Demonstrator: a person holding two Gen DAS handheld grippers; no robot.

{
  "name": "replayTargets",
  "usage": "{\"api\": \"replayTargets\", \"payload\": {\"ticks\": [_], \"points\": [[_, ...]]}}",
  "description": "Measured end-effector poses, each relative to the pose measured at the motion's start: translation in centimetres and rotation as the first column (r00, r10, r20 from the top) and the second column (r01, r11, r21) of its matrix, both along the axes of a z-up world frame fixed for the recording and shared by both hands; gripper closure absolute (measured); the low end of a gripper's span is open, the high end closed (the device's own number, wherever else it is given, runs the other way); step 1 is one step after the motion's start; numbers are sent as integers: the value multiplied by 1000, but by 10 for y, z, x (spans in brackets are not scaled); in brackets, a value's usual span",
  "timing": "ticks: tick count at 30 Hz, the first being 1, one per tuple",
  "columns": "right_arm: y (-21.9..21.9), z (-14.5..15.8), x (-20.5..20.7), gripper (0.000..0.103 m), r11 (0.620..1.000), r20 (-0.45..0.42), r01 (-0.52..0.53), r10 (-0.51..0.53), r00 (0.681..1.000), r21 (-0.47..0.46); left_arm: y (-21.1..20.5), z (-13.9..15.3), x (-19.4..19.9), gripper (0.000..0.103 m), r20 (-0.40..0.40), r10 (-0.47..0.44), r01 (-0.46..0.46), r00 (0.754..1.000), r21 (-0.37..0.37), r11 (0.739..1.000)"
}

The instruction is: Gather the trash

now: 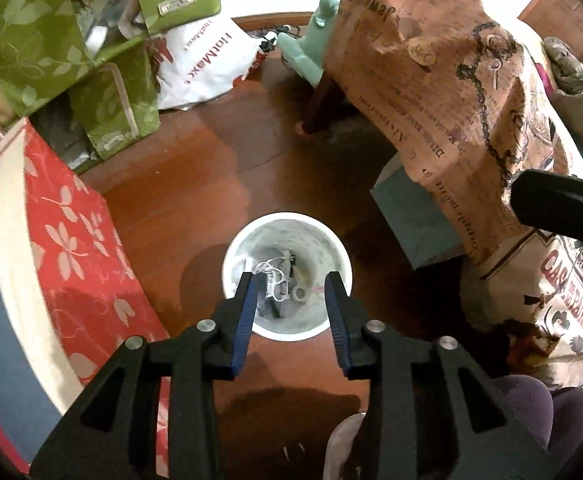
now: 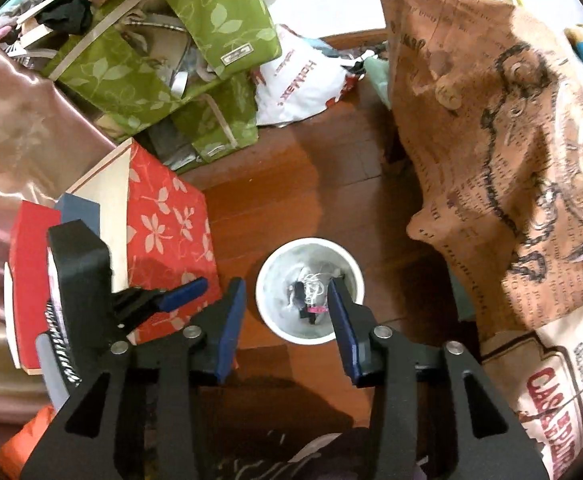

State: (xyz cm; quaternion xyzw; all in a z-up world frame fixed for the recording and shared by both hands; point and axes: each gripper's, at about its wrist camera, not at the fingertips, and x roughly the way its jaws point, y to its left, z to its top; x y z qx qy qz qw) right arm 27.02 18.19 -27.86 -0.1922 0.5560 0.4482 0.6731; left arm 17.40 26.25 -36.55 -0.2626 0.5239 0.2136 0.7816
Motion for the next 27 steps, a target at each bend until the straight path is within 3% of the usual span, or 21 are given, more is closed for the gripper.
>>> {"api": "replayTargets", "payload": {"ticks": [7,10,14,16,20,27], "points": [[-33,42,-12,64,997,82,38,-44,996,65,-9,62,-21,69,79,-22,18,997,58,998],[-57,73,-21,64,989,142,85,-102,985,121,-21,103,-29,69,139,-59,43,988,114,992],[-105,133,-44,64,954,226,176,-232,946,244,-45,163,-42,69,240,-125,75,963,206,976],[-126,160,-57,64,931,277,208,-293,915,300,-59,193,-51,69,295,-161,89,942,241,966],[-176,219,-101,64,867,386,259,-433,814,426,-92,249,-67,69,405,-236,125,883,281,951],[-228,267,-166,64,766,471,311,-606,641,562,-149,329,-112,65,520,-388,176,761,411,895]]}}
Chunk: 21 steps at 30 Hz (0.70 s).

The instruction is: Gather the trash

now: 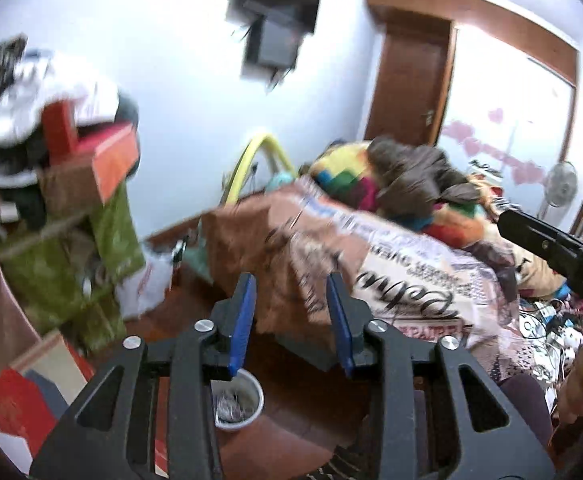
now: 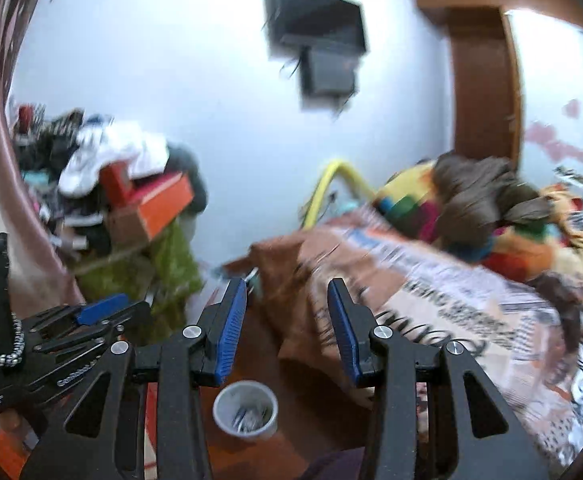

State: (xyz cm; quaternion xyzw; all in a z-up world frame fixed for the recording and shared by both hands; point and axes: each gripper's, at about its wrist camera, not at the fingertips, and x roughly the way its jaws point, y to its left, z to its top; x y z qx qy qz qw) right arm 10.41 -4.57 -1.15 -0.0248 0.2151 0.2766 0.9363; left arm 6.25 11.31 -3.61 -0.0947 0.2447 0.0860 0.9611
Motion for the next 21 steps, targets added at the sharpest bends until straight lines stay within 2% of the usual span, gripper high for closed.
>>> {"api": "replayTargets", "payload": {"ticks": [3,4,9,11,13,16,21], "points": [[-10,5,-24,64,997,60,72,-72,996,-5,-19,21,-23,57,53,-14,11,998,49,999],[-12,6,-31,63,995,79,100,-98,992,-14,-23,27,-31,51,68,-17,12,998,60,998],[-29,12,-48,22,984,111,178,-177,978,2,-38,43,-61,25,109,-44,34,993,87,996],[-34,16,-53,11,979,121,206,-206,971,14,-42,46,-69,4,119,-35,23,992,98,995],[-40,19,-57,1,974,116,225,-227,967,35,-44,47,-76,2,128,-23,11,992,96,995],[-50,19,-67,0,968,109,244,-250,962,66,-48,48,-82,2,115,-27,16,993,91,996],[-51,17,-79,0,953,129,298,-302,944,53,-54,53,-93,1,133,-39,26,990,98,995]]}}
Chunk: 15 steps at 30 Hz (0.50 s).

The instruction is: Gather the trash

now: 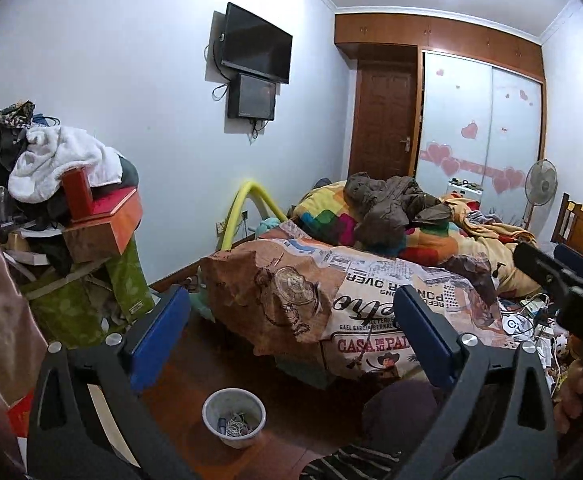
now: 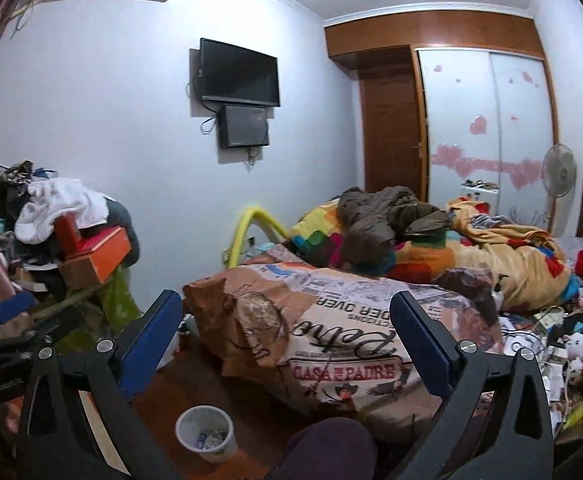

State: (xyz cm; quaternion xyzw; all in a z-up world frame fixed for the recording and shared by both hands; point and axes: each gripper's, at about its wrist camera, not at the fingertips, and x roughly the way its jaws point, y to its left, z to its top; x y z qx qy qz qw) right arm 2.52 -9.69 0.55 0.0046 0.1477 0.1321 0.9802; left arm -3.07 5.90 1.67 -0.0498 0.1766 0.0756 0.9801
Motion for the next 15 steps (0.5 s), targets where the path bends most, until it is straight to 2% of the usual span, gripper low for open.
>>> {"api": "replayTargets", "payload": {"ticks": [15], "points": [[-6,-2,-13,0,1000,5,23,-23,1000,-17,-9,5,-6,1,26,-27,27,999,0,1000]]}}
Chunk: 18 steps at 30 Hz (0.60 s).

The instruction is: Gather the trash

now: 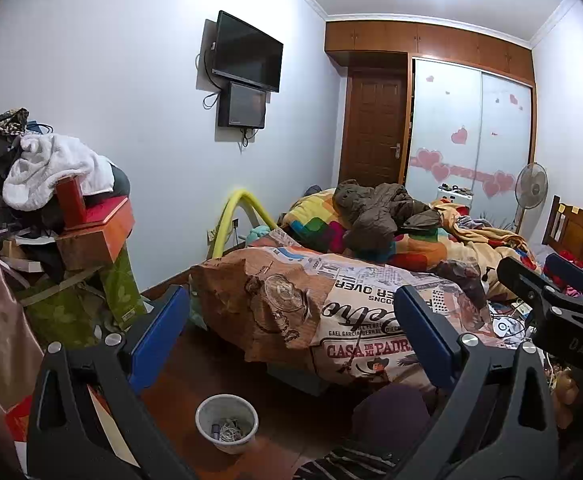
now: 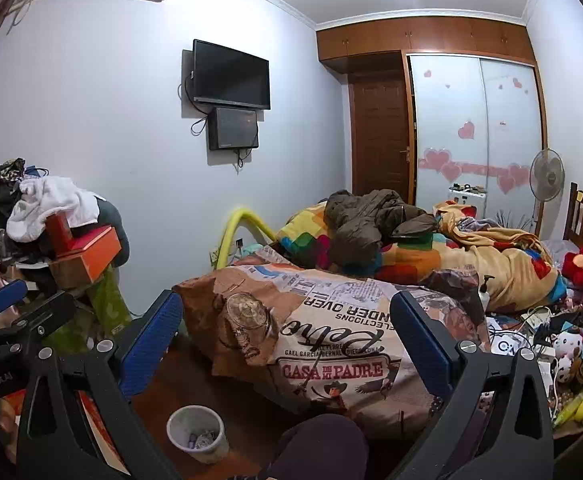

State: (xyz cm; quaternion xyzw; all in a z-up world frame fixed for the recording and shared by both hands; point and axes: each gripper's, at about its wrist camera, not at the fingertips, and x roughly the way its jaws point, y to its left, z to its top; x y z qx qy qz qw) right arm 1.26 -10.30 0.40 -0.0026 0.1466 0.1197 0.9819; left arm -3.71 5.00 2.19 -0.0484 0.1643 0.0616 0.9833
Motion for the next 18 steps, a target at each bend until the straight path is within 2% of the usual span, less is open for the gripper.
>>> {"api": "replayTargets", "payload": {"ticks": [18], "points": [[-8,2,6,0,1000,-24,-13,13,1000,5,-7,-3,4,1,-16,-17,17,1000,14,1000]]}}
